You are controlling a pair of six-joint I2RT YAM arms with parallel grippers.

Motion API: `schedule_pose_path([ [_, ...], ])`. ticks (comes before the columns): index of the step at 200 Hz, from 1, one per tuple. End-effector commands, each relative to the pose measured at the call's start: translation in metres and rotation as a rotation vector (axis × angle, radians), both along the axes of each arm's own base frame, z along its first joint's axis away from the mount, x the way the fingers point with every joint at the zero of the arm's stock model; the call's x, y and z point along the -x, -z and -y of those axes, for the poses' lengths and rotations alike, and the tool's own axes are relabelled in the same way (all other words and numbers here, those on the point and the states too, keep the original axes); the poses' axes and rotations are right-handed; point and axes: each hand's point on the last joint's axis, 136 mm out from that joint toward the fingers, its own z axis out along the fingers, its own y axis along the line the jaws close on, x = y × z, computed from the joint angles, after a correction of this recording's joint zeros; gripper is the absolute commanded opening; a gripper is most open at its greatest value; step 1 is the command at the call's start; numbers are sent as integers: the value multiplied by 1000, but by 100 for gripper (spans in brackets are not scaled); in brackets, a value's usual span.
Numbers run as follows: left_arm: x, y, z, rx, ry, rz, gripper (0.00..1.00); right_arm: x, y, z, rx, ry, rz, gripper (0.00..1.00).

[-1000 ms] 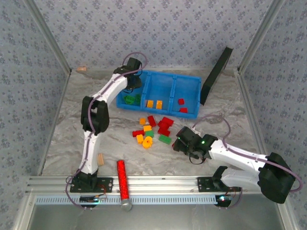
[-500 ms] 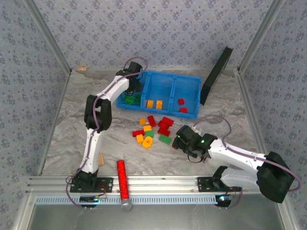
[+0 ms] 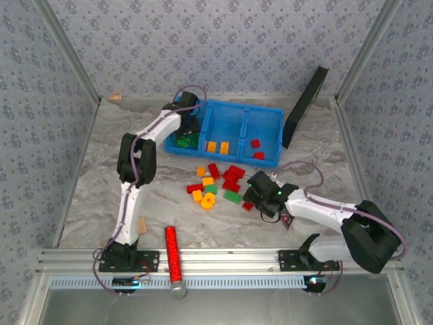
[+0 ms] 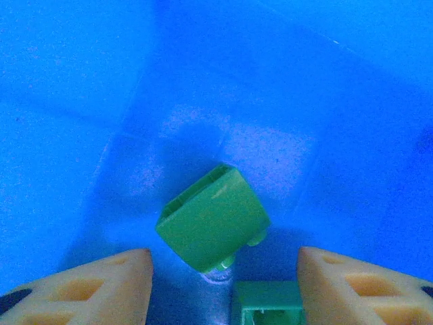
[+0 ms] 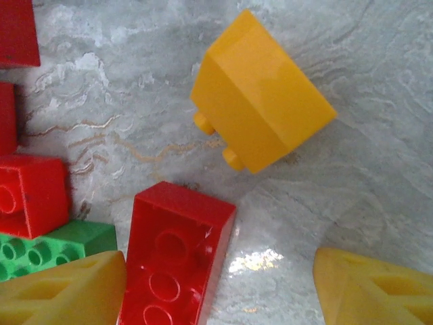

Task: Sort the legos into containers by color
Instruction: Place the lego in the container, then pick up the lego from the bottom-center of the table.

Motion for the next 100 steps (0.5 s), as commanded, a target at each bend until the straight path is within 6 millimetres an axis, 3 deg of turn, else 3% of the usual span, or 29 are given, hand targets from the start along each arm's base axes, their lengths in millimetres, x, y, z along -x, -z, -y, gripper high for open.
schedule_pose_path([
  [1,-5,-44,4,52,22,85,59,-15,-7,-10,-15,5,21,73],
  [50,1,-74,6,88,49,125,59,-26,10,-25,1,-47,-33,70],
  [100,19,-109,6,131,70,164,59,-24,31,-35,14,-102,-96,51],
])
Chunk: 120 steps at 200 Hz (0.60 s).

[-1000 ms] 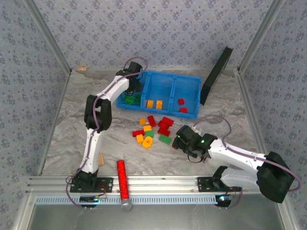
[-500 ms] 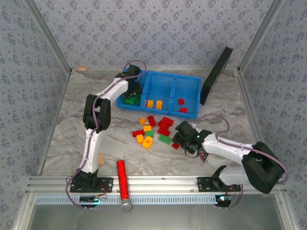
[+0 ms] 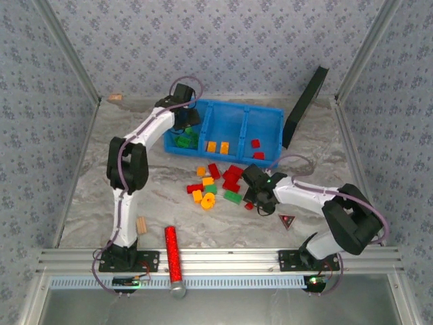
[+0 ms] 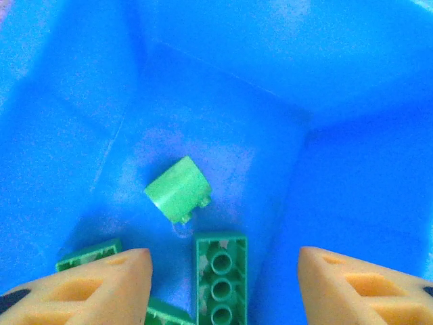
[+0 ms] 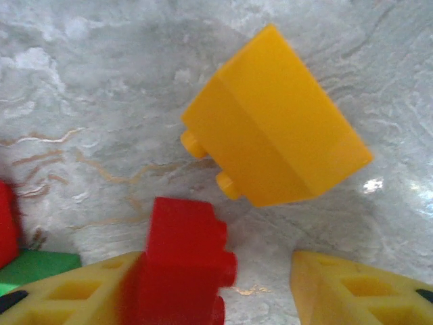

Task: Sort the legos into containers by color
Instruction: Pick up the lego from the bottom-center of the table.

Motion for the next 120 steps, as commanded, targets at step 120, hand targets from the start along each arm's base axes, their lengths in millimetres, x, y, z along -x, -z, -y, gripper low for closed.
schedule_pose_path([
  [120,118,-94,22,-47,323,47,62,-12,-21,-24,-7,-337,27,17],
])
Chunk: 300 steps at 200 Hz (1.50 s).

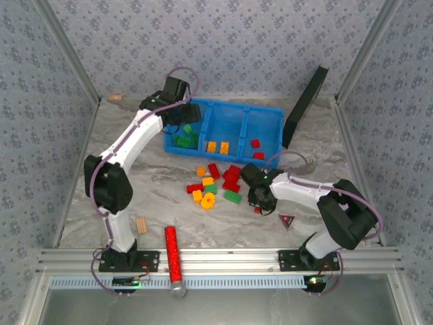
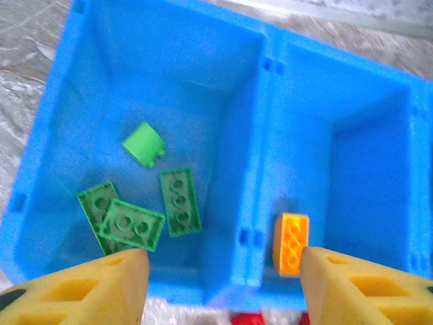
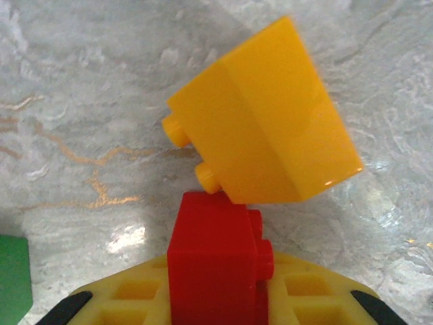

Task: Sort the legos into containers by color
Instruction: Pick up the lego from the bottom-center of the table, then place the lego in the container.

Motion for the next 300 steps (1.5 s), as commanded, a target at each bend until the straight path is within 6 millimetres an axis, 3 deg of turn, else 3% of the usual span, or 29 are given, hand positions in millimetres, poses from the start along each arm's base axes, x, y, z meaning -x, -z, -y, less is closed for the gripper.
schedule_pose_path([
  [1,48,7,4,-78,129,-55,62,-19,-20,-30,-106,-162,64,17],
  [24,86,20,17,-85,221,-53,66,-36,-62,-18,-62,-234,131,17],
  [55,136,43,48,-95,346,-39,71,-86,-112,-7,-28,-290,273,18],
  [77,167,65,71,-123,422,-41,73,-123,-127,-1,8,-310,340,18],
  [81,172,70,75,-128,436,-43,73,-134,-138,-3,2,-310,375,18],
  [99,192,84,93,-148,490,-52,75,-164,-144,-1,15,-310,418,18],
  [143,222,105,128,-194,587,-48,85,-222,-140,0,31,-296,460,19],
  [186,232,133,140,-265,625,-83,88,-258,-125,6,43,-275,441,19],
  [232,233,152,151,-289,636,-112,92,-277,-109,13,53,-259,410,21],
  [300,232,170,165,-292,642,-168,96,-284,-86,21,57,-244,366,27],
])
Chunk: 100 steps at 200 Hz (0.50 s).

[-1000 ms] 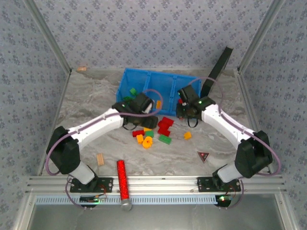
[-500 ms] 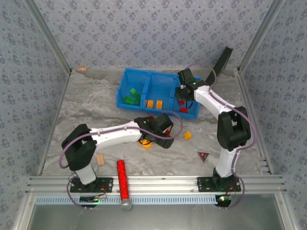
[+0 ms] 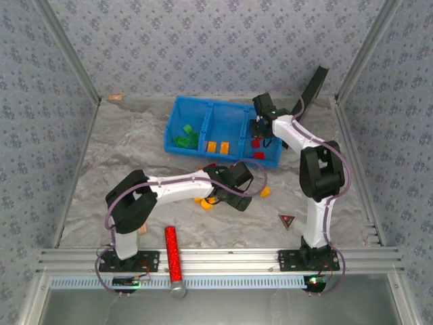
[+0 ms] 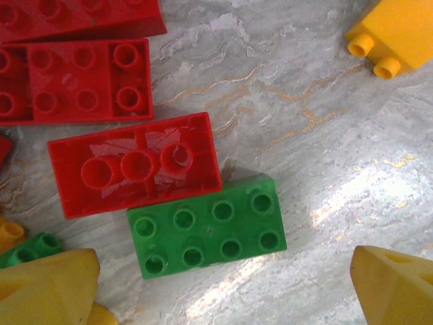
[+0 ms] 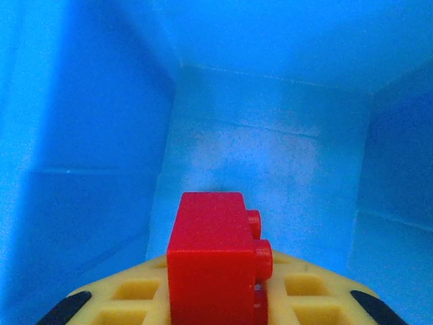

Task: Sort the legos into containers by color
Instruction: Place the lego in the container.

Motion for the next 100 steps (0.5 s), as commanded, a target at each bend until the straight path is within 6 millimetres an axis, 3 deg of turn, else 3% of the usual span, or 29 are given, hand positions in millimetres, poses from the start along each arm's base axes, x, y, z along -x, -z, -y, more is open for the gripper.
schedule_pose_path([
  [1,2,2,10,5,-2,-25,96,-7,0,2,3,-7,-3,27],
  [51,2,18,13,-32,-15,-60,96,-9,6,5,8,-15,-22,35],
  [100,-6,34,3,-78,-81,-87,96,-10,-6,3,-4,-33,2,40],
])
